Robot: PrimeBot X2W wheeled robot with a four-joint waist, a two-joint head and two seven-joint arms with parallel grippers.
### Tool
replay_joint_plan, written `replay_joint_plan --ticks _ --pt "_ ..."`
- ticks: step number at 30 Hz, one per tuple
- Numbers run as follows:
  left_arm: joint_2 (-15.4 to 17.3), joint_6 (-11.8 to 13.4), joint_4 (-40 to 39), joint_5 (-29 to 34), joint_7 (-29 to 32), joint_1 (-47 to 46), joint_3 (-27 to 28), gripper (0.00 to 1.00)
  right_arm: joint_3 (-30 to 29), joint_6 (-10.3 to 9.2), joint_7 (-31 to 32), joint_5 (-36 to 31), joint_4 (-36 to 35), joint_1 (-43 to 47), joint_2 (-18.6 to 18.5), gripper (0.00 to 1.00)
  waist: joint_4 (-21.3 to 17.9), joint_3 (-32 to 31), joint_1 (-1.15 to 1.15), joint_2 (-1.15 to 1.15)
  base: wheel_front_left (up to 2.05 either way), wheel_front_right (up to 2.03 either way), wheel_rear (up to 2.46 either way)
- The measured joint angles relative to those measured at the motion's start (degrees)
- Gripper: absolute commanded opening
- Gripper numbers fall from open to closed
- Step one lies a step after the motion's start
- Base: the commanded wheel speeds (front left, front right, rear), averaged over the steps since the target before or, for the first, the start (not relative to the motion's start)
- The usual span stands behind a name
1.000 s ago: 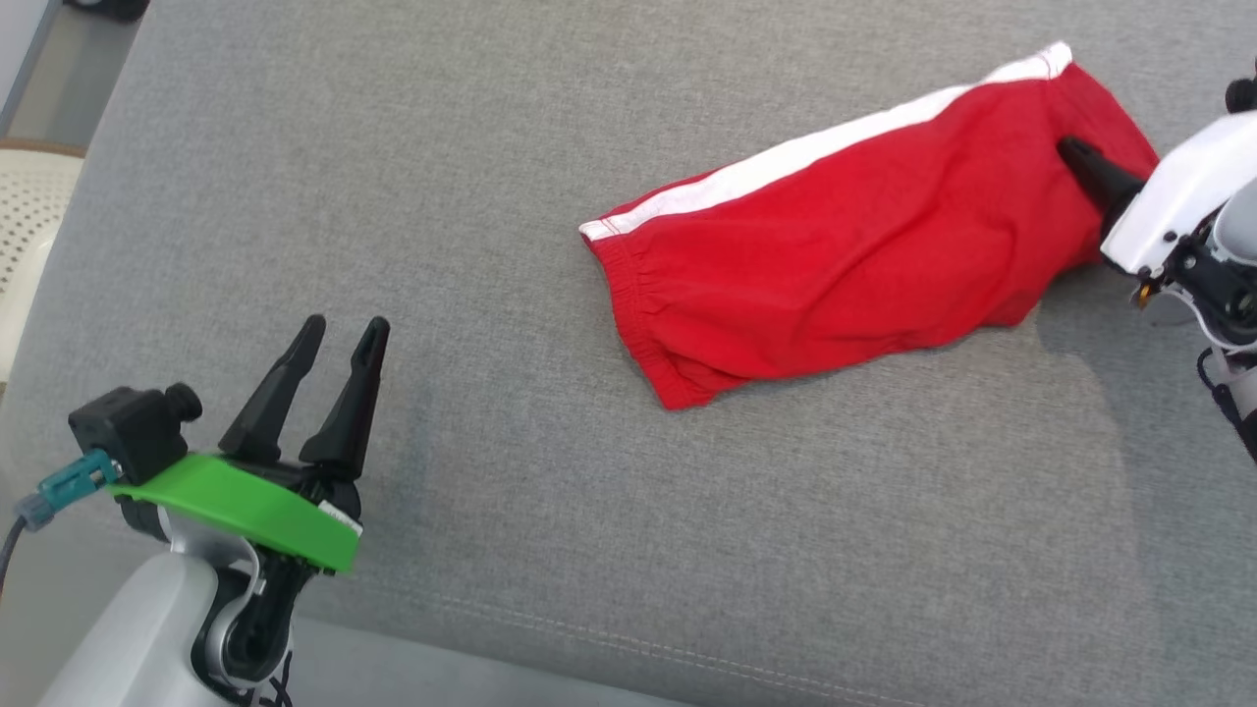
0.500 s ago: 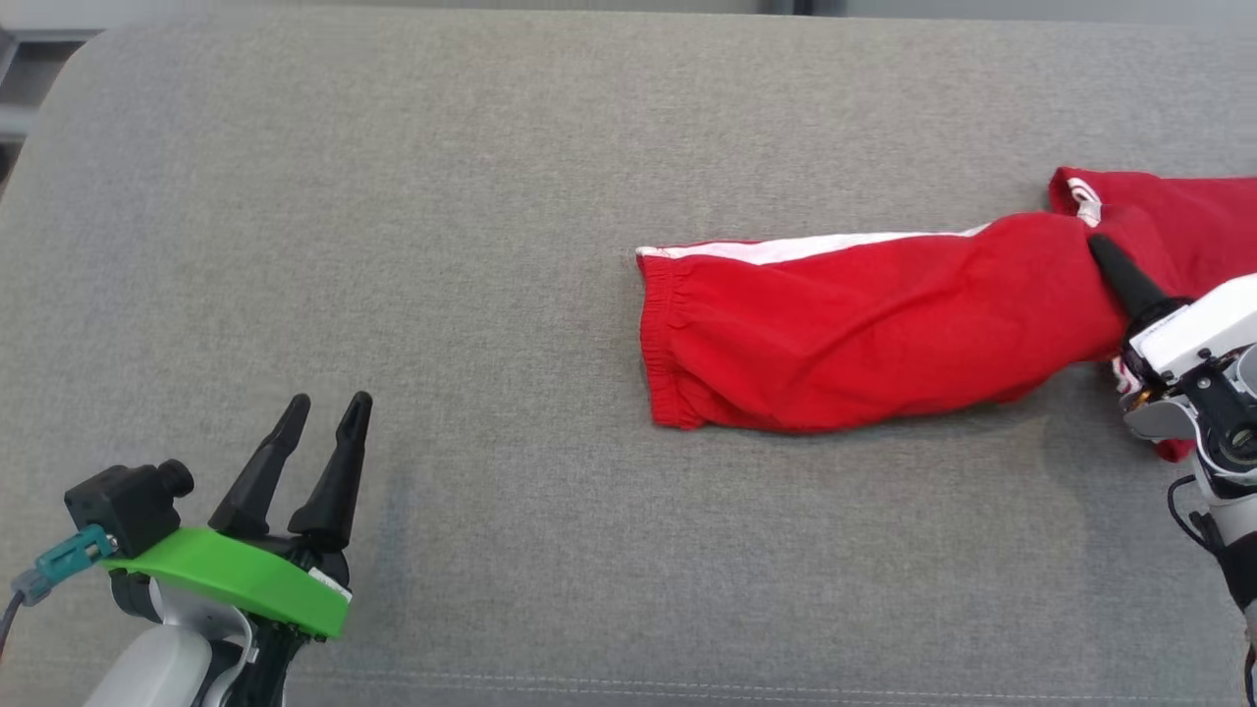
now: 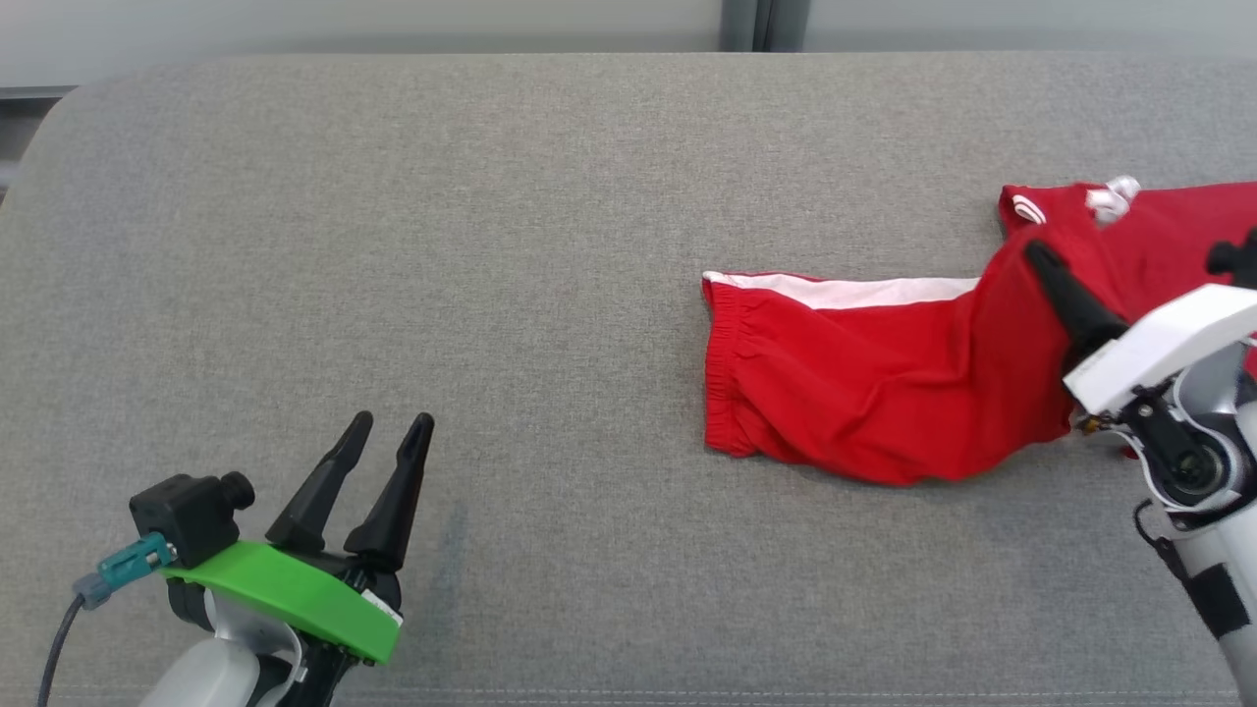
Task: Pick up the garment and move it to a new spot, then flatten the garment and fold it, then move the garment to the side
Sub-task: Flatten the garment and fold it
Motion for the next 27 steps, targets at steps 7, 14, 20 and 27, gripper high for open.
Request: replay_joint_plan --ticks 7,14,20,27 --pt "-0.8 0.1 -0.9 0.7 1.3 -0.2 -1.7 1.0 9.8 0.59 1.5 -5.0 -5.7 -2.4 4.8 0.0 2.2 0.5 0.0 0.0 0.0 0.0 0.0" --pt "-1.0 0.1 -1.1 1.0 1.4 -0.8 -1.6 1.0 14.5 -1.08 2.2 -8.5 -5.0 -2.4 8.6 0.25 4.7 1.2 0.0 0.0 0.0 0.0 0.0" --pt "-0.8 0.7 -1.0 0.9 1.3 -0.8 -0.4 1.0 16.3 -1.99 2.1 -9.9 -4.6 -2.4 10.5 1.0 4.8 1.6 0.0 0.0 0.0 0.0 0.0" --pt "0.9 1.7 -1.2 0.9 1.3 -0.5 0.9 1.0 15.2 -1.96 -0.2 -9.9 -9.0 -2.4 11.1 1.0 2.6 1.8 0.0 0.0 0.0 0.0 0.0"
